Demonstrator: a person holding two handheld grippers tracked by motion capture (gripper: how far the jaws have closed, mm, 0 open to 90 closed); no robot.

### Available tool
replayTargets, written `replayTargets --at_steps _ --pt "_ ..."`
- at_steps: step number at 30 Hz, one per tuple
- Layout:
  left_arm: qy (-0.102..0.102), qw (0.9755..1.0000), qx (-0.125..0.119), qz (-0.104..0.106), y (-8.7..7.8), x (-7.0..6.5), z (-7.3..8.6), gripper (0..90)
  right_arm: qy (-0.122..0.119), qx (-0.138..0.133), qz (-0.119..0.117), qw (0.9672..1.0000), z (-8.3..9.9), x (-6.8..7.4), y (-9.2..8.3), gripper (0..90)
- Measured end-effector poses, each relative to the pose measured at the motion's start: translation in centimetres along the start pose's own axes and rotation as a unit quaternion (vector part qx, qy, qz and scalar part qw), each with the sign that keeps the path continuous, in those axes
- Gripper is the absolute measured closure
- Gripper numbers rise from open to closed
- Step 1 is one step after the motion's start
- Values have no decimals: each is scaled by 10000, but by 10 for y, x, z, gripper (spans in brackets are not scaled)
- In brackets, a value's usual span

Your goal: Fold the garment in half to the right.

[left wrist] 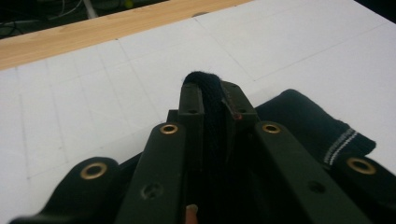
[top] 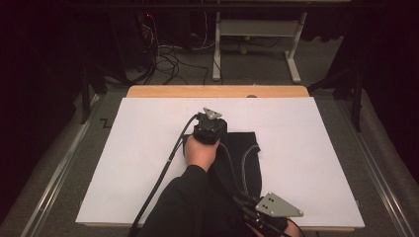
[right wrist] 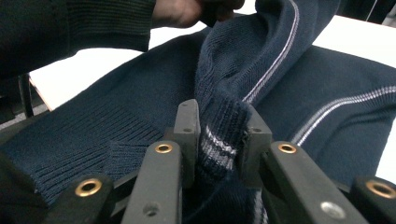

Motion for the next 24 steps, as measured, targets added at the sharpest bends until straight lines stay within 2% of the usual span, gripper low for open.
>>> replayTargets --at_steps 8,11,24 --pt "88 9999 34 94 7 -17 -3 759 -19 61 71 10000 10 -5 -9 734" --pt "136 9998 78 109 12 -23 -3 758 44 112 118 9999 14 -9 -13 731" --pt "97 9996 208 173 30 -35 2 720 161 245 186 9994 26 -18 -18 702"
Point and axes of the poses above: each handheld gripper's, and its own axes: y roughly forward along the jaws, z roughly out of its underside, x roughly to its left, the point moved 5 cm from there along y, roughly forward along the jaws
